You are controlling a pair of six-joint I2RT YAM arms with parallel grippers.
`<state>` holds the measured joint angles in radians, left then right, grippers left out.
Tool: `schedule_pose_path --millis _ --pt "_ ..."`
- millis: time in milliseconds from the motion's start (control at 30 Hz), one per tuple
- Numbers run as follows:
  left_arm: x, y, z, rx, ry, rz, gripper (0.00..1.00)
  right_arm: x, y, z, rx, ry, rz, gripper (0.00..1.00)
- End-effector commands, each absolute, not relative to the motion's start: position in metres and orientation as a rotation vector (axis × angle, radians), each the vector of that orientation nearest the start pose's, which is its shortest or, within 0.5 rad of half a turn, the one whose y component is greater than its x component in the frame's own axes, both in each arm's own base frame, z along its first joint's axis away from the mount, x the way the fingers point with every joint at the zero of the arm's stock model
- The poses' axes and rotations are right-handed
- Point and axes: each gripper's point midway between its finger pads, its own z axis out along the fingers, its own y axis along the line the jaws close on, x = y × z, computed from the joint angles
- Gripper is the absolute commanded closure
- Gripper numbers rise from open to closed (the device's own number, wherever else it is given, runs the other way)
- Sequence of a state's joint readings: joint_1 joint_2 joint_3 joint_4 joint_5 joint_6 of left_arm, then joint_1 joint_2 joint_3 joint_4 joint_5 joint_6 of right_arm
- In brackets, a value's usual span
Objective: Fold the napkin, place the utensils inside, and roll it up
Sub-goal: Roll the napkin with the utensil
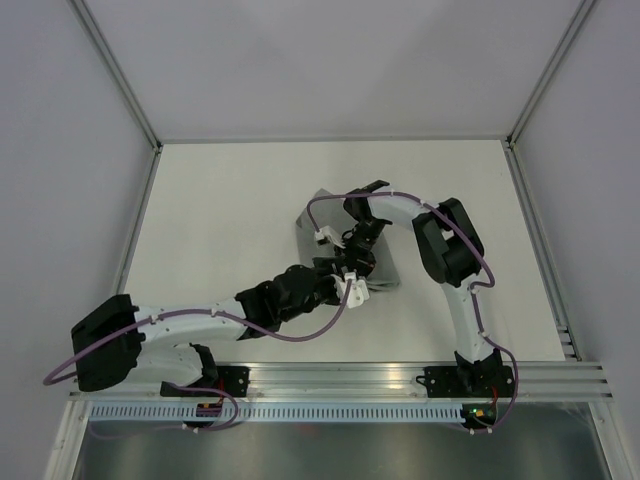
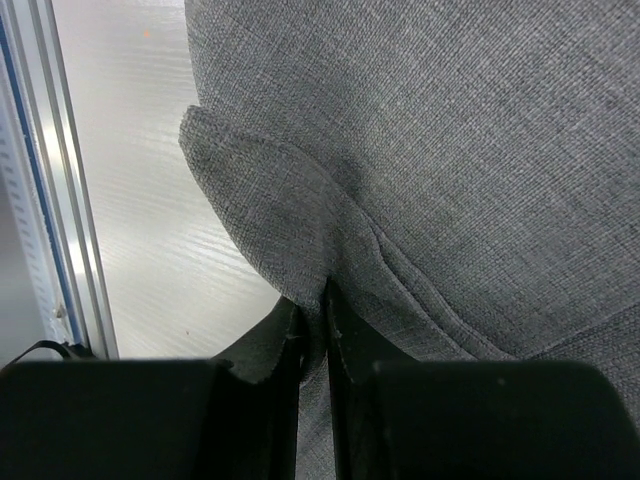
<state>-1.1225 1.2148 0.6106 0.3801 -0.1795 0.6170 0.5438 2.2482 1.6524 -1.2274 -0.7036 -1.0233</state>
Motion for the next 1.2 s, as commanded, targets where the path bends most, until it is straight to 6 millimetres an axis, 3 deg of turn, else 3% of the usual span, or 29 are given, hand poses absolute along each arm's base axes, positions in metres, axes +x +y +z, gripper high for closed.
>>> schedule_pose_path --millis 0,433,667,900,1167 --pt "0.221 -0.341 0.172 1.366 1.223 -0.128 0.36 0.245 0.236 -0.017 -2.131 2.229 1.125 0.94" --pt "0.219 -0.367 0.105 1.586 1.263 -0.126 0.32 0.248 0.237 -0.02 -2.108 2.266 1.16 0.94" --pt "0.216 -0.379 0.087 1.662 1.293 -0.162 0.31 0.249 0.238 -0.02 -2.103 2.275 1.16 0.94" --pt "0.219 -0.371 0.063 1.718 1.396 -0.18 0.3 0.25 0.238 -0.019 -2.097 2.273 1.161 0.94" --pt "0.228 -0.363 0.052 1.719 1.473 -0.196 0.32 0.248 0.237 -0.021 -2.099 2.281 1.168 0.94"
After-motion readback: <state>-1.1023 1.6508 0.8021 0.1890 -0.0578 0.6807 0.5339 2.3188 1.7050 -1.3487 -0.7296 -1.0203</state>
